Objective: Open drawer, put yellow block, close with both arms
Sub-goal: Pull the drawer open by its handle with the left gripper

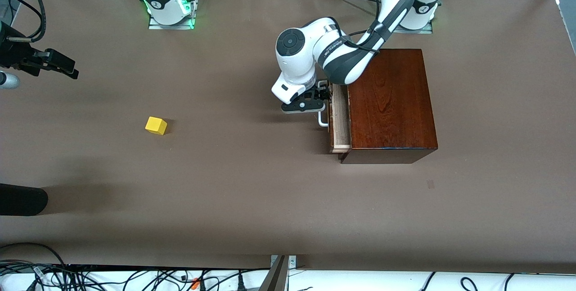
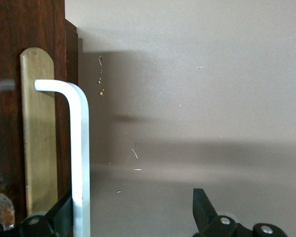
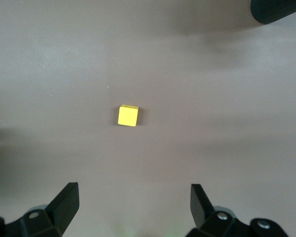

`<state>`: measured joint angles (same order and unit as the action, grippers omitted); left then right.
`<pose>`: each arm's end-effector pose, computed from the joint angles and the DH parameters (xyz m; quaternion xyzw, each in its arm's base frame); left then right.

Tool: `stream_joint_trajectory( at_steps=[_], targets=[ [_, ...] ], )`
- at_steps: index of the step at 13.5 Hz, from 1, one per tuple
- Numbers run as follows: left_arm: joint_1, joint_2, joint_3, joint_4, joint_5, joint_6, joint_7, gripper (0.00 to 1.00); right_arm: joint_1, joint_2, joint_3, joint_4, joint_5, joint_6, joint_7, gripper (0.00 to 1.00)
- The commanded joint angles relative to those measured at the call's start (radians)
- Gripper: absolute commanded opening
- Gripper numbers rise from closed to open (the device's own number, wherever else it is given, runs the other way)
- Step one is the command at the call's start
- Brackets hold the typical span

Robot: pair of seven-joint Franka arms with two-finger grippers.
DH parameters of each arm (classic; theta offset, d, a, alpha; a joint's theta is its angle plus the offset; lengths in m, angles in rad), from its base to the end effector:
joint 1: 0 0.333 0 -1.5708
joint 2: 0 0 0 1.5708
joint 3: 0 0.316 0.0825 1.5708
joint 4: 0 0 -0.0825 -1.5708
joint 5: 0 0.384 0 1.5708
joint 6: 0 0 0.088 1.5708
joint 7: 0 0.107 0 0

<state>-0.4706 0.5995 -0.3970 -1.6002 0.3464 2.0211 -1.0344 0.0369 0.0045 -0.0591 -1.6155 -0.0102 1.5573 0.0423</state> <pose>0.4777 -0.4798 0.2917 -0.9971 -0.0219 0.0039 0.0722 0.5525 -0.0133 0.5998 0.9990 -0.0321 -0.0313 0.0055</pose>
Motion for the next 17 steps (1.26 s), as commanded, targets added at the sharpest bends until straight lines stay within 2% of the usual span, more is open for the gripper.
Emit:
stream_joint_trajectory(
  at_steps=[1,7,10,11,14,17],
  targets=[
    [-0.010,0.006,0.001,0.012,-0.033,0.045,-0.006,1.00,-0.011,-0.012,0.010,-0.001,-0.005,-0.011,-0.006,1.00],
    [-0.008,-0.001,0.001,0.014,-0.046,0.045,-0.001,1.00,-0.011,-0.017,0.010,-0.001,-0.004,-0.013,-0.004,1.00],
    [-0.002,-0.010,0.001,0.020,-0.046,0.042,0.010,1.00,-0.005,-0.017,0.027,-0.001,-0.004,-0.002,0.010,1.00],
    [0.000,-0.024,0.001,0.029,-0.046,0.027,0.013,1.00,0.000,-0.017,0.050,0.000,-0.005,0.001,0.013,1.00],
    [0.009,-0.092,0.003,0.045,-0.044,-0.085,0.054,1.00,0.001,-0.001,0.061,-0.006,-0.004,0.017,0.013,1.00],
    [0.064,-0.126,0.001,0.155,-0.047,-0.293,0.232,1.00,0.001,0.035,0.061,-0.046,-0.004,0.076,0.014,1.00]
  ],
)
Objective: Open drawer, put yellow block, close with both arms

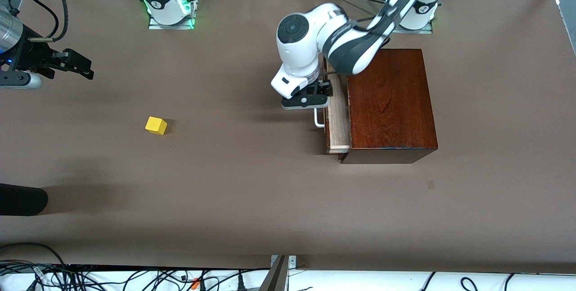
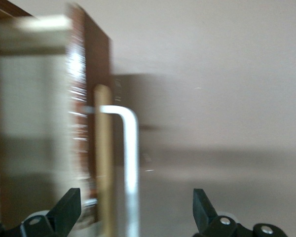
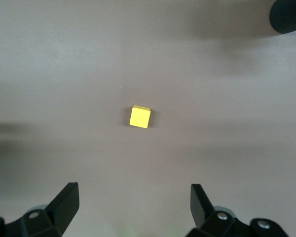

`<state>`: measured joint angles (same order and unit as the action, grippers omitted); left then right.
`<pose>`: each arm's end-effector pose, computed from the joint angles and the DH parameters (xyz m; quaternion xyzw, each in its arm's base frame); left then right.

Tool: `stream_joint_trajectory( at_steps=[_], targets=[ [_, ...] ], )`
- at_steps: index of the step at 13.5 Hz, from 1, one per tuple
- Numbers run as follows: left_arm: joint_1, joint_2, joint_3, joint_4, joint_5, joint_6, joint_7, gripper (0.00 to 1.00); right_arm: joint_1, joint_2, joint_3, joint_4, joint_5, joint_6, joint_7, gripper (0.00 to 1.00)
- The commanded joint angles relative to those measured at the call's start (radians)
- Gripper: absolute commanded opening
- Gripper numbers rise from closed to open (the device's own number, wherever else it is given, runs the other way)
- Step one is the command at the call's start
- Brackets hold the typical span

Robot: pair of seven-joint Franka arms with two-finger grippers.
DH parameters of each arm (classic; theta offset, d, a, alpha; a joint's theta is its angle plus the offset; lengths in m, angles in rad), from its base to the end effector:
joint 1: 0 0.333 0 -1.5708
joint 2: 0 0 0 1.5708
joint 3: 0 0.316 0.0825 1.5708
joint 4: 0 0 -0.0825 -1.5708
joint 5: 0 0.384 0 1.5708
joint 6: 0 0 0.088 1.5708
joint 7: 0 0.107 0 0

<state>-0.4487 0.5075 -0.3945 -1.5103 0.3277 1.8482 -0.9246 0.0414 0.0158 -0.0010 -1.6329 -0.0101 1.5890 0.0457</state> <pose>0.4972 -0.4604 0.3778 -0.9963 -0.0019 -0.0056 0.0862 0.5578 0.0215 0.5880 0.9995 -0.0024 -0.0296 0.0063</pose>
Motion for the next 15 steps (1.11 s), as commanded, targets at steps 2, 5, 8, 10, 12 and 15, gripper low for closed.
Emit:
stream_joint_trajectory(
  at_steps=[2,5,8,10,12,15],
  targets=[
    [0.090,-0.058,-0.003,0.151,-0.030,-0.260,0.211,1.00,-0.003,0.073,0.003,-0.051,-0.004,0.104,0.011,1.00],
    [0.229,-0.142,-0.001,0.179,-0.094,-0.351,0.376,1.00,0.003,0.153,0.004,-0.123,0.002,0.257,0.014,1.00],
    [0.430,-0.219,-0.001,0.179,-0.214,-0.423,0.579,1.00,0.003,0.229,0.004,-0.238,0.007,0.470,0.023,1.00],
    [0.531,-0.263,0.018,0.162,-0.312,-0.460,0.703,1.00,0.003,0.280,0.004,-0.320,0.007,0.636,0.031,1.00],
    [0.530,-0.344,0.122,0.090,-0.337,-0.455,0.725,1.00,0.003,0.331,0.004,-0.375,0.007,0.756,0.037,1.00],
    [0.441,-0.478,0.296,-0.075,-0.342,-0.350,0.811,1.00,0.003,0.351,0.006,-0.465,0.009,0.880,0.071,1.00]
  ],
)
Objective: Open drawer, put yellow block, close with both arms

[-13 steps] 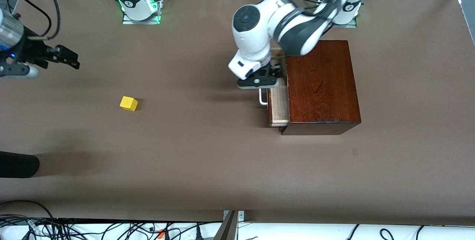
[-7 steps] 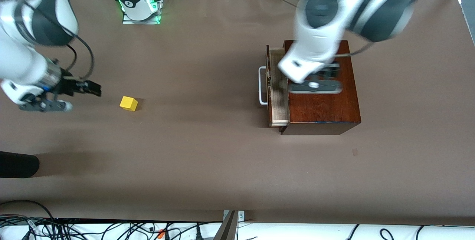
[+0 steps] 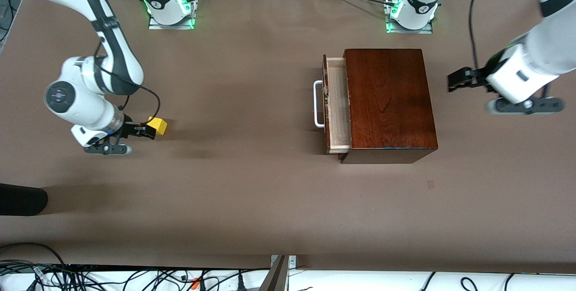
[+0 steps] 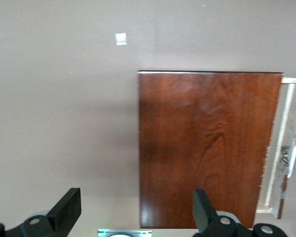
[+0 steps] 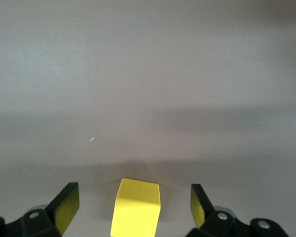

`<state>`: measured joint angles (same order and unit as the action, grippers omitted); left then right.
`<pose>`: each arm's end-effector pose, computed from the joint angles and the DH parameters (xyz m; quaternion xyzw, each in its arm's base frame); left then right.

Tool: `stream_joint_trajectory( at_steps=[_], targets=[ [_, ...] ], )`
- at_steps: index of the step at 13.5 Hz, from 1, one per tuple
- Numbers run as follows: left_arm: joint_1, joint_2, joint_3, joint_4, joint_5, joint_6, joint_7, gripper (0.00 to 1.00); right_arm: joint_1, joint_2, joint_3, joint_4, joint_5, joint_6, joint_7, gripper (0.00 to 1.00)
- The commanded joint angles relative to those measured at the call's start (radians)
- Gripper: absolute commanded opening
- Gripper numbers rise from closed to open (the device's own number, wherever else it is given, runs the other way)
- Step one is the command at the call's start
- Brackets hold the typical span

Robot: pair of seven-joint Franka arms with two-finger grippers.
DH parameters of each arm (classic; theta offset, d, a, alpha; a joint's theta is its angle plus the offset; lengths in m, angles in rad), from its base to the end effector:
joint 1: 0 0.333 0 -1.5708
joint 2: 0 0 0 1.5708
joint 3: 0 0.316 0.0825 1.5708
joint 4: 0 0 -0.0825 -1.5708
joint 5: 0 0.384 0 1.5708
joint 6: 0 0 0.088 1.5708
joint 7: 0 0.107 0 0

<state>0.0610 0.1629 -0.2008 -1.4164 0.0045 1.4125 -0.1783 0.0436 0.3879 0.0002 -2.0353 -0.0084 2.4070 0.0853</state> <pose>0.5812 -0.0712 0.5923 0.9964 0.0193 -0.0829 0.0009 0.5964 0.0261 0.2511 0.9998 -0.0176 -0.0079 0.0033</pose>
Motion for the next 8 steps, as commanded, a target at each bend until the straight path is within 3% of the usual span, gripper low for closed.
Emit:
stream_joint_trajectory(
  at_steps=[1,3,8],
  targets=[
    [-0.079,-0.169,0.138,-0.223,-0.014,0.139,0.147,1.00,0.001,-0.020,0.007,-0.072,0.005,0.076,0.048,1.00],
    [-0.076,-0.203,0.147,-0.292,-0.014,0.248,0.157,1.00,0.001,-0.008,0.020,-0.077,0.007,0.078,0.080,1.00],
    [-0.066,-0.184,0.147,-0.268,0.002,0.218,0.096,1.00,0.001,0.003,0.020,-0.169,0.005,0.172,0.080,1.00]
  ],
)
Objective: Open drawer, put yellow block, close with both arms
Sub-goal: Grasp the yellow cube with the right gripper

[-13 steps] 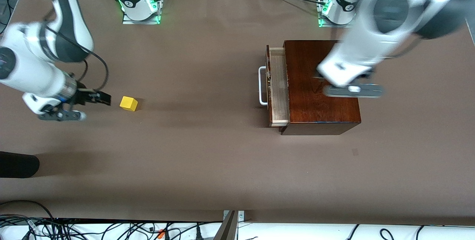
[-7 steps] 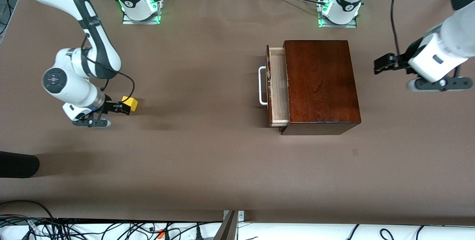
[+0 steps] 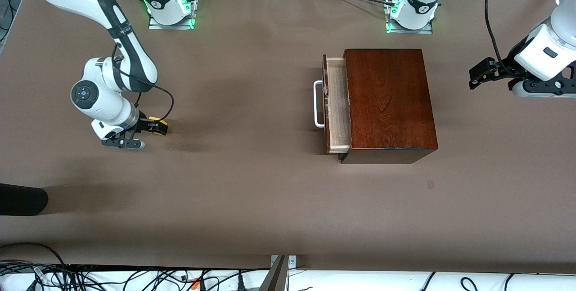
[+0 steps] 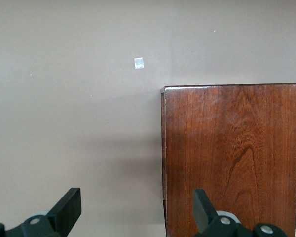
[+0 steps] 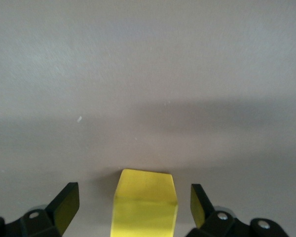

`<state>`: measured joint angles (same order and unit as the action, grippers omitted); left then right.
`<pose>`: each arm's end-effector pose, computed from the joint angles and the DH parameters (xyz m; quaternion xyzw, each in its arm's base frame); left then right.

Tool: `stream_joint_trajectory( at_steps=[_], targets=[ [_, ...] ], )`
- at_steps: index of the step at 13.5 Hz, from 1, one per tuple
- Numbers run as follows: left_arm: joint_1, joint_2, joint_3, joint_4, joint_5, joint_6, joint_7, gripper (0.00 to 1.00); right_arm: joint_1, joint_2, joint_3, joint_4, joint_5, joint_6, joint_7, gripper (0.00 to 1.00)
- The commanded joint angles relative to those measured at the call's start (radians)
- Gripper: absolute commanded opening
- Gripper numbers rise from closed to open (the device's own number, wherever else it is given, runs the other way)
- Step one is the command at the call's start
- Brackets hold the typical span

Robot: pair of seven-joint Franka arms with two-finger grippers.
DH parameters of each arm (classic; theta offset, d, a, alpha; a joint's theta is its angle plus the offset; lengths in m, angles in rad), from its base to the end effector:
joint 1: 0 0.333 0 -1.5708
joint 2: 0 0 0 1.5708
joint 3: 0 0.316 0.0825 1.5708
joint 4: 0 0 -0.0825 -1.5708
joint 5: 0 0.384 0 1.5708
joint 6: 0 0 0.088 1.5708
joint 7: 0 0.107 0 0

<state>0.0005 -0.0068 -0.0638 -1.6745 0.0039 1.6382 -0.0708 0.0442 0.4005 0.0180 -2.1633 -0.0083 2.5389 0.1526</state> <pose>0.5542 -0.0348 0.5850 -0.9999 -0.0036 0.0146 0.0031 0.5622 0.0352 0.2061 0.9990 -0.0424 -0.0125 0.0001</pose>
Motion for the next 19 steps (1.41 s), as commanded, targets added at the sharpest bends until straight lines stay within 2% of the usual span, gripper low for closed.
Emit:
stream_joint_trajectory(
  at_steps=[1,3,5,7,8,10,15,17,19],
  targets=[
    [-0.004,-0.015,0.009,-0.008,0.002,-0.012,-0.012,1.00,0.000,-0.005,0.002,-0.047,0.007,0.038,0.013,1.00],
    [-0.004,-0.016,0.009,-0.007,0.002,-0.015,-0.010,1.00,0.000,0.015,0.002,-0.047,0.005,0.040,0.013,0.99],
    [-0.005,-0.016,-0.002,-0.001,0.002,-0.015,-0.010,1.00,0.000,0.017,0.002,-0.040,0.004,0.038,-0.001,0.51],
    [-0.005,-0.015,-0.002,0.001,0.002,-0.015,-0.010,1.00,0.000,0.015,0.002,-0.029,0.004,0.032,-0.007,0.10],
    [-0.005,-0.013,-0.004,0.002,0.001,-0.015,-0.010,1.00,0.000,0.014,0.002,-0.015,0.004,0.029,-0.011,0.05],
    [-0.005,-0.013,-0.004,0.001,0.002,-0.015,-0.010,1.00,0.000,-0.003,0.002,0.032,0.002,-0.033,-0.015,0.04],
    [-0.005,-0.012,-0.004,0.009,0.001,-0.046,-0.012,1.00,0.000,-0.063,0.022,0.431,0.016,-0.633,0.013,0.01],
    [-0.005,-0.010,-0.004,0.010,0.001,-0.064,-0.014,1.00,0.002,-0.072,0.031,0.563,0.079,-0.817,0.083,0.01],
    [-0.007,-0.013,-0.005,0.012,0.001,-0.075,-0.014,1.00,0.002,-0.094,0.094,0.644,0.082,-0.916,0.225,0.00]
  ],
)
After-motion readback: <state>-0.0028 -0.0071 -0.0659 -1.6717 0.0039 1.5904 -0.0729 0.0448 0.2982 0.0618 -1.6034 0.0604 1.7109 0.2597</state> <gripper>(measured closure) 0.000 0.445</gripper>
